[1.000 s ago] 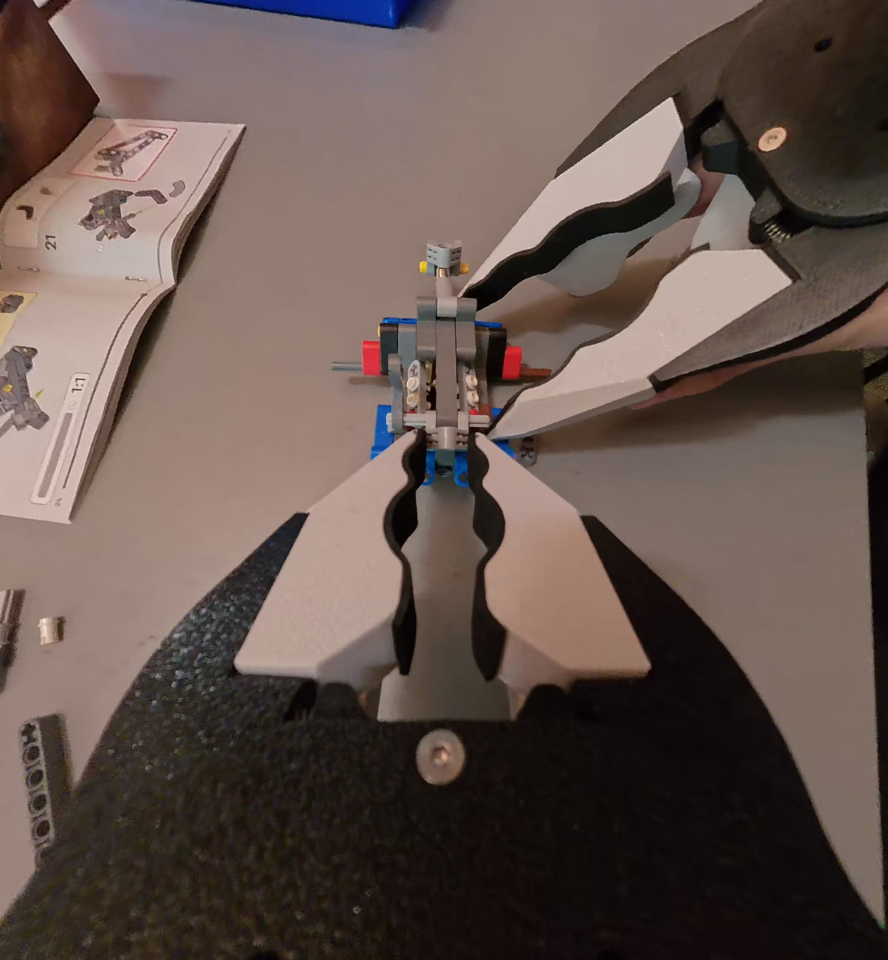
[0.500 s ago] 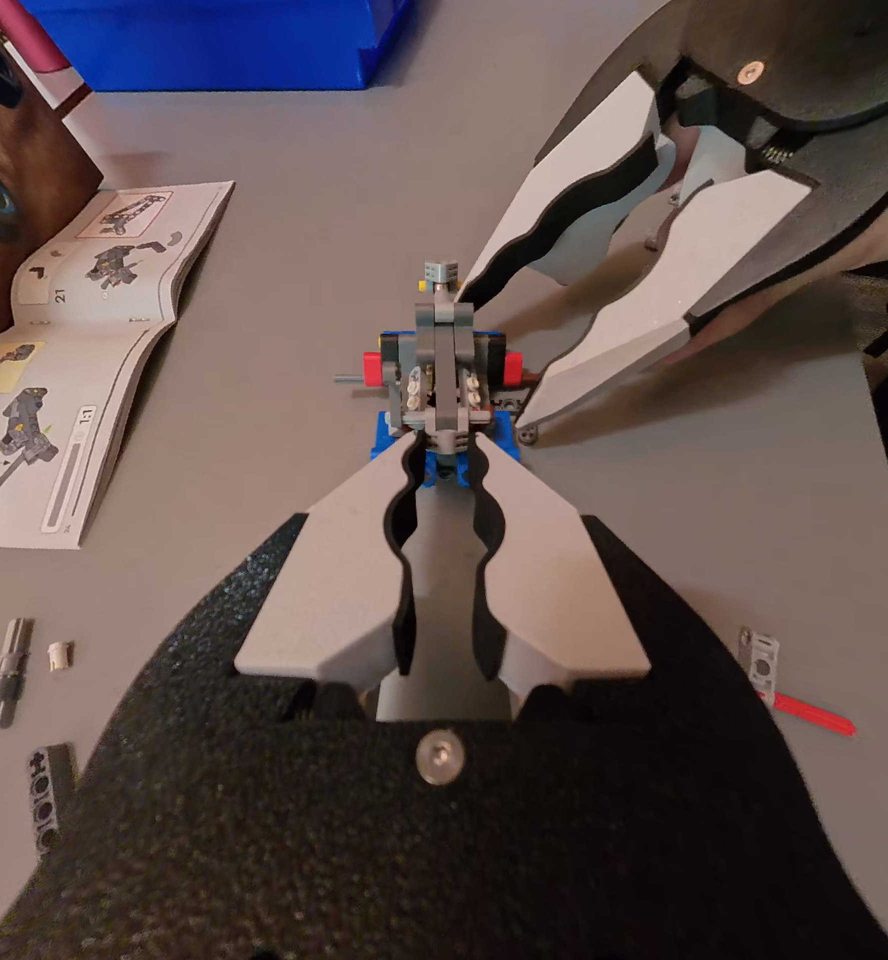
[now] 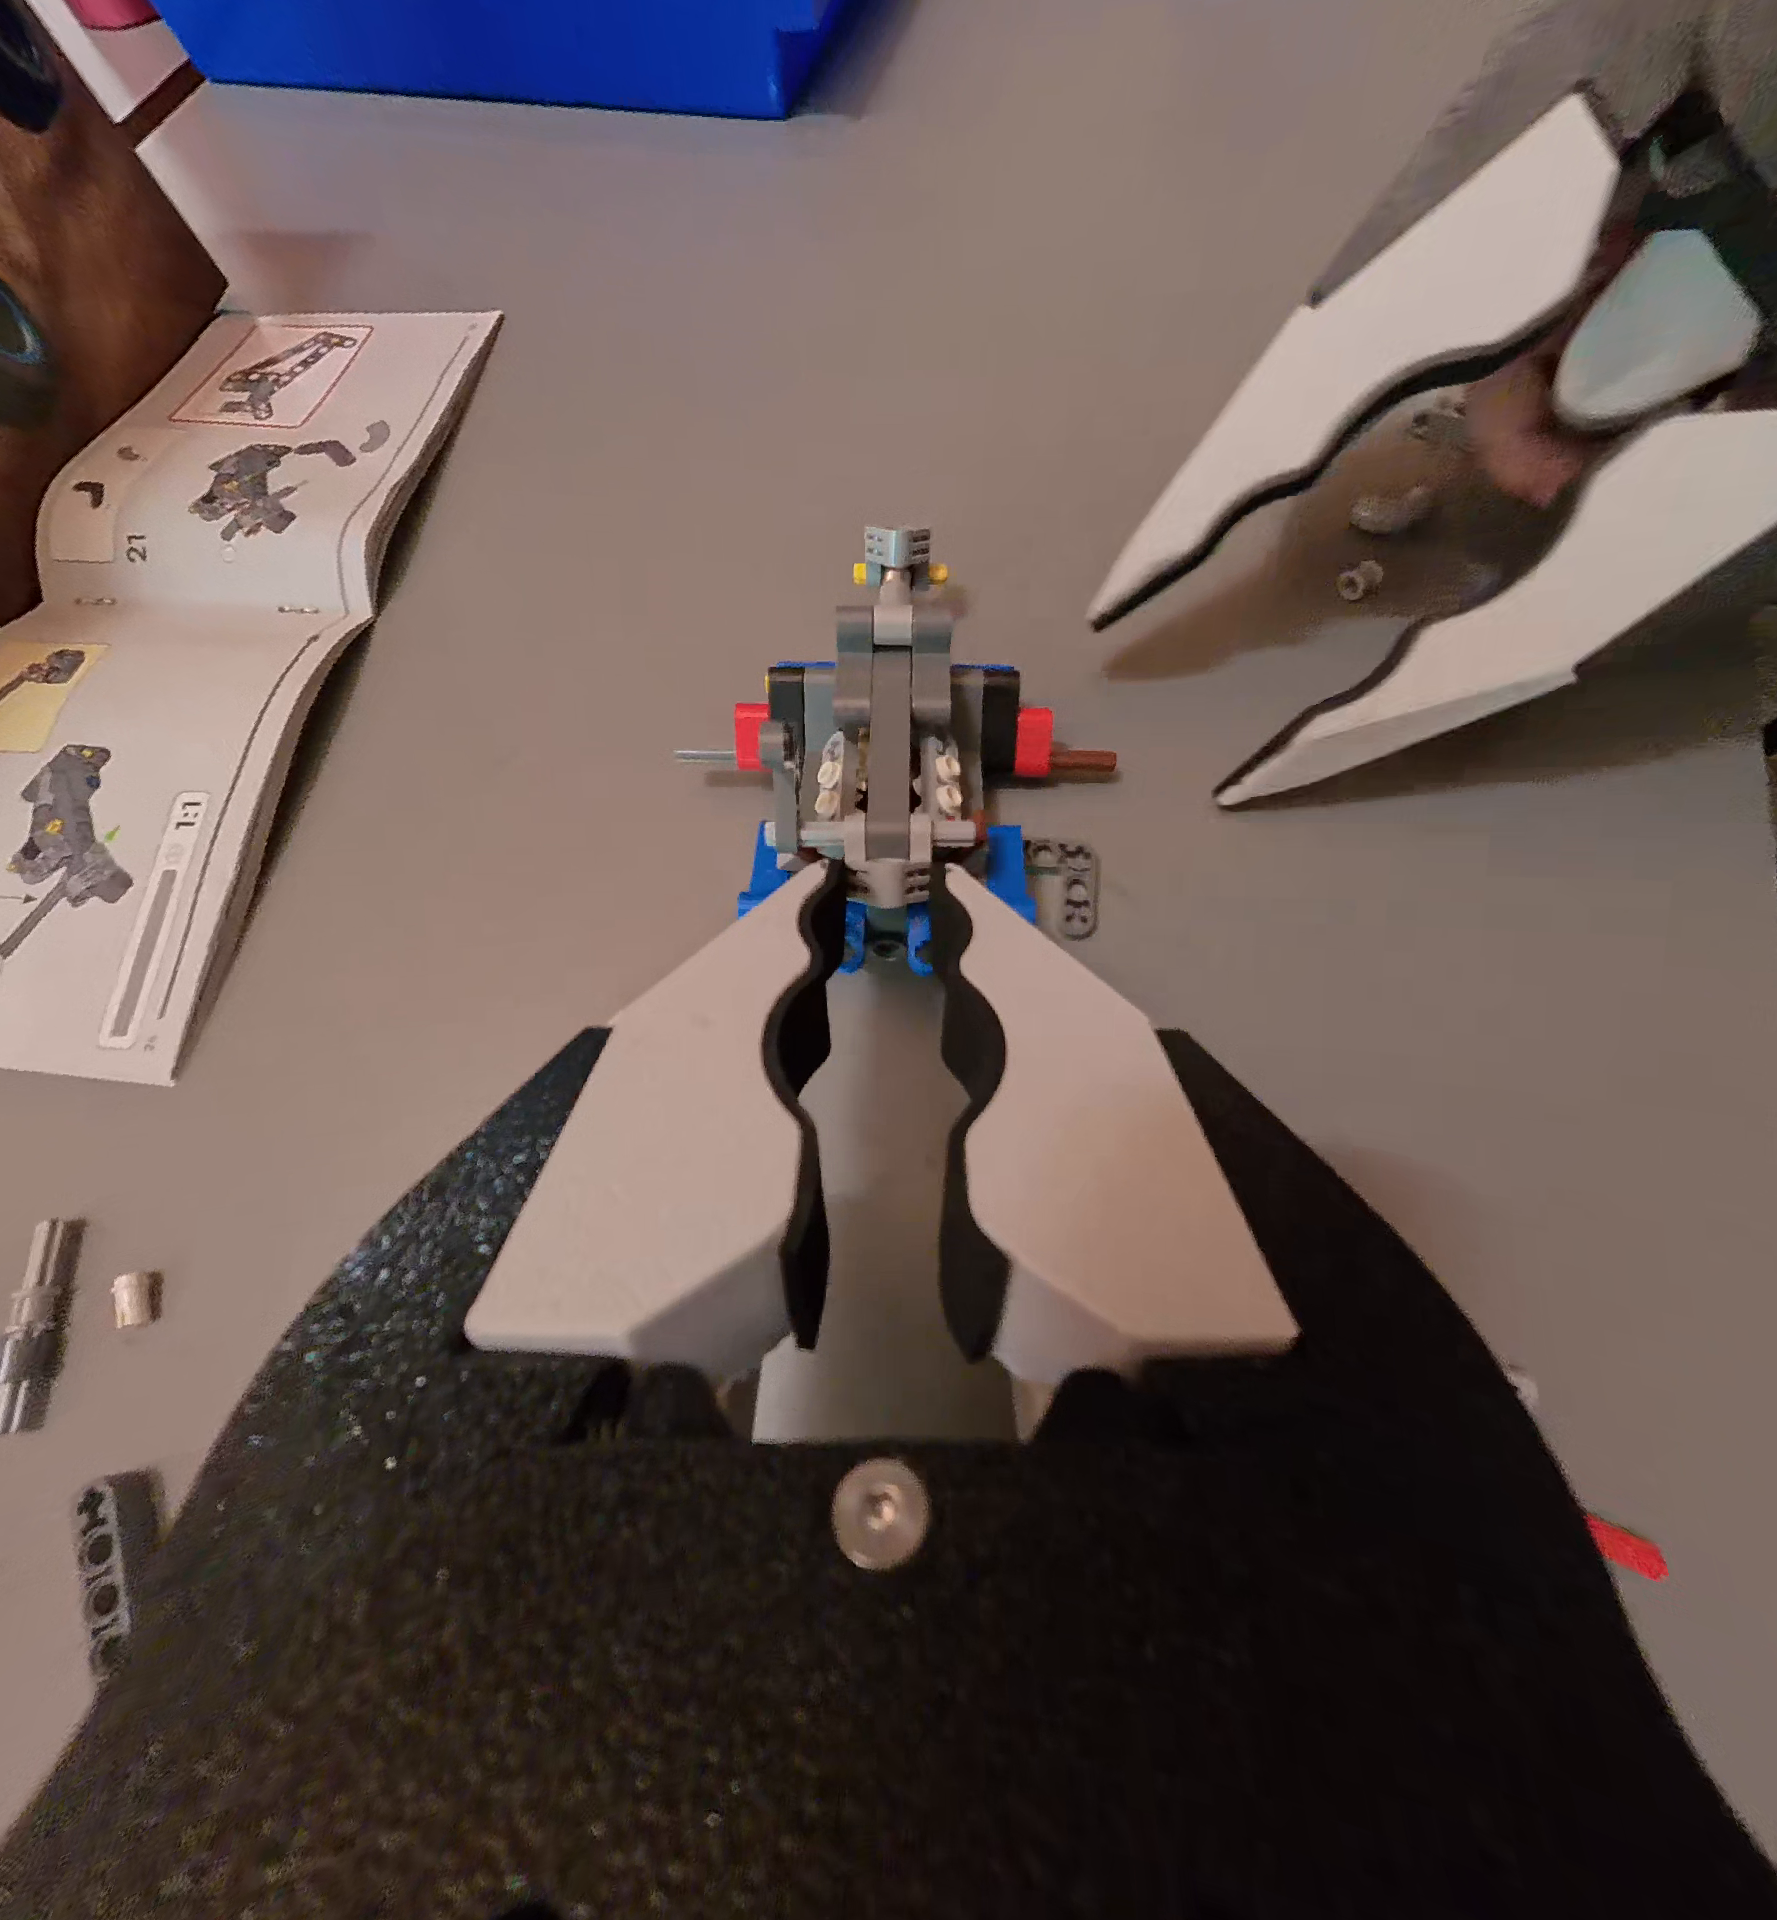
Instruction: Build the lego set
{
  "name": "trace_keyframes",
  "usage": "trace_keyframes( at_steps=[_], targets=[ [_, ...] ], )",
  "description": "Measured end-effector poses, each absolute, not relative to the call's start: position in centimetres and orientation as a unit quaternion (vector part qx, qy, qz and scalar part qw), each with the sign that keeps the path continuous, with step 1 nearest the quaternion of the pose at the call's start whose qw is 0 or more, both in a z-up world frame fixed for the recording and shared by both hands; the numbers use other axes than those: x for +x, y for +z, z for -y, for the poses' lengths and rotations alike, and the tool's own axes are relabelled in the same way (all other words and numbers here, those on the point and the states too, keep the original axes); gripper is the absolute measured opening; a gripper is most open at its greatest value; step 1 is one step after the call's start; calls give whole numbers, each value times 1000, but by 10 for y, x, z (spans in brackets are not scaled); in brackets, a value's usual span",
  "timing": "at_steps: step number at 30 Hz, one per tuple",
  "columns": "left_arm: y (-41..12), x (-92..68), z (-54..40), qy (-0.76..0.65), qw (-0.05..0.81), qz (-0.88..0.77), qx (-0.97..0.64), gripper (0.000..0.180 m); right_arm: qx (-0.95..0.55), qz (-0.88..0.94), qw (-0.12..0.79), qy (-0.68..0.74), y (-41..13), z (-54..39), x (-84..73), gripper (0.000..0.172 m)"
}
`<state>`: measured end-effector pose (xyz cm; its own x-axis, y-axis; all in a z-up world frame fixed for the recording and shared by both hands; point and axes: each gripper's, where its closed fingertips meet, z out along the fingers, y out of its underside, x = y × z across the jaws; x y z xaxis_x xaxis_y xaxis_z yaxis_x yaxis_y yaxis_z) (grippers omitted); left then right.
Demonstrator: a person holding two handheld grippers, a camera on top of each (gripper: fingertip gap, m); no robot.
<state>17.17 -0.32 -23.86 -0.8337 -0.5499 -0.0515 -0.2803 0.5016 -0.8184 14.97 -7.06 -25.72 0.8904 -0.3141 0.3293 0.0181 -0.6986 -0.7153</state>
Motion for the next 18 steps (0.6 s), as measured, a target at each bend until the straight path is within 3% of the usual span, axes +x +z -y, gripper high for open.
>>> trace_keyframes(
  at_steps=[5, 13, 18],
  targets=[
    [-241, 180, -4, -418, 166, -857, -250, 12, -882, 47, 375, -281, -247, 59, 143, 34],
    [-242, 176, -14, -433, 147, -859, -232, 12, -902, 132, 374, -173, -249, 25, 128, 22],
    [-242, 171, -17, -443, 137, -858, -220, 12, -923, 159, 328, -119, -257, 25, 135, 23]
  ],
)
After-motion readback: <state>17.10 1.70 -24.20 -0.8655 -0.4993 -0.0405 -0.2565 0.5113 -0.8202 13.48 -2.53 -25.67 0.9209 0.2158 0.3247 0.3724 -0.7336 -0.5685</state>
